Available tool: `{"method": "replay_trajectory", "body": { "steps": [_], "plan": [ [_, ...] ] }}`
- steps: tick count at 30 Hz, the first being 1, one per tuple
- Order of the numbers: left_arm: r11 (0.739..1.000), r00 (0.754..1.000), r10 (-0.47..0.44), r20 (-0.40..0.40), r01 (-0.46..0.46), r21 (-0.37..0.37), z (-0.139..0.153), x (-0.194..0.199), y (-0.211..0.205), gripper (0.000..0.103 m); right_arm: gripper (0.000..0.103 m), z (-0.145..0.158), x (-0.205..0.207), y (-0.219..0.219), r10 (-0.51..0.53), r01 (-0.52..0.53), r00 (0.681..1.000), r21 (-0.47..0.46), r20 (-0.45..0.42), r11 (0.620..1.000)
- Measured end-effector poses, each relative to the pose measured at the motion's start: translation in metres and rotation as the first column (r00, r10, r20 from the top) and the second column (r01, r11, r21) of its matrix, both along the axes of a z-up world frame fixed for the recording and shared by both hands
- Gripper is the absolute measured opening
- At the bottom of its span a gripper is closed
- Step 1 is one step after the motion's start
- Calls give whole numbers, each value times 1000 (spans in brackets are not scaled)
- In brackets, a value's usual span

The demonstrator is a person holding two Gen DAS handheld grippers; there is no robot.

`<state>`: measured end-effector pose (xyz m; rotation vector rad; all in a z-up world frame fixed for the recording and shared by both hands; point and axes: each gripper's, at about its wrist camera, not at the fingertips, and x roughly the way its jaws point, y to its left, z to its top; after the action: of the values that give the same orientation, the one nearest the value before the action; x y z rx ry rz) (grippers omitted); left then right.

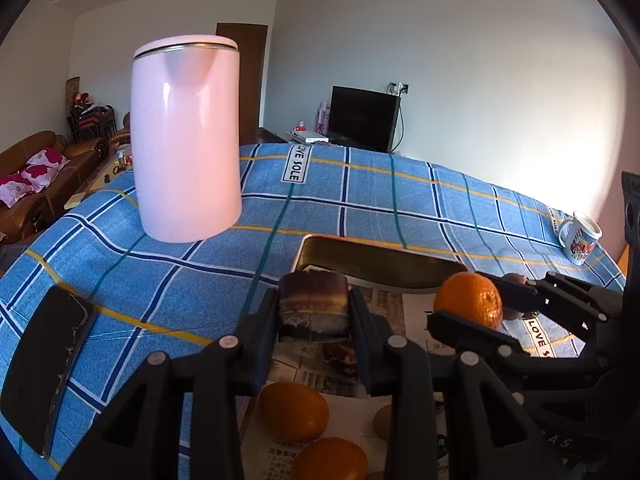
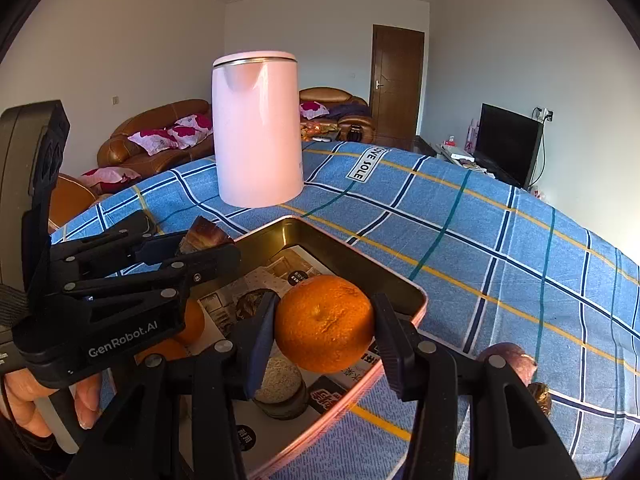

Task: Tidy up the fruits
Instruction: 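Release the cylinder and orange into the tin by opening both tools, then move the left tool to the dark brown fruit while the right tool reaches the glossy brown ball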

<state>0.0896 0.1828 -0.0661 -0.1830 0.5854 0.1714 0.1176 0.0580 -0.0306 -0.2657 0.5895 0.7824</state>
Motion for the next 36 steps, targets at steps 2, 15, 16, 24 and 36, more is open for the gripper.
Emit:
{"method": "replay_trajectory", "body": {
  "steps": [2,15,16,24,36],
  "plan": [
    [1000,1000,0,-4,0,-13,0,0,3,36,49,-4,0,7,7,-7,1000,-17,-10,1000],
    [999,998,-28,62,26,32,21,-8,-34,72,69,11,-5,-60,-78,77,997,25,29,997],
    [999,997,-40,64,38,38,22,-7,-41,72,70,13,-2,-76,-110,109,993,28,33,994],
    [989,990,-135,46,131,73,24,11,-100,78,72,-5,44,-167,-348,348,936,-12,-60,938],
    [980,984,-175,35,170,102,28,16,-126,87,69,-31,66,-150,-295,279,940,-112,-169,954]
  ]
}}
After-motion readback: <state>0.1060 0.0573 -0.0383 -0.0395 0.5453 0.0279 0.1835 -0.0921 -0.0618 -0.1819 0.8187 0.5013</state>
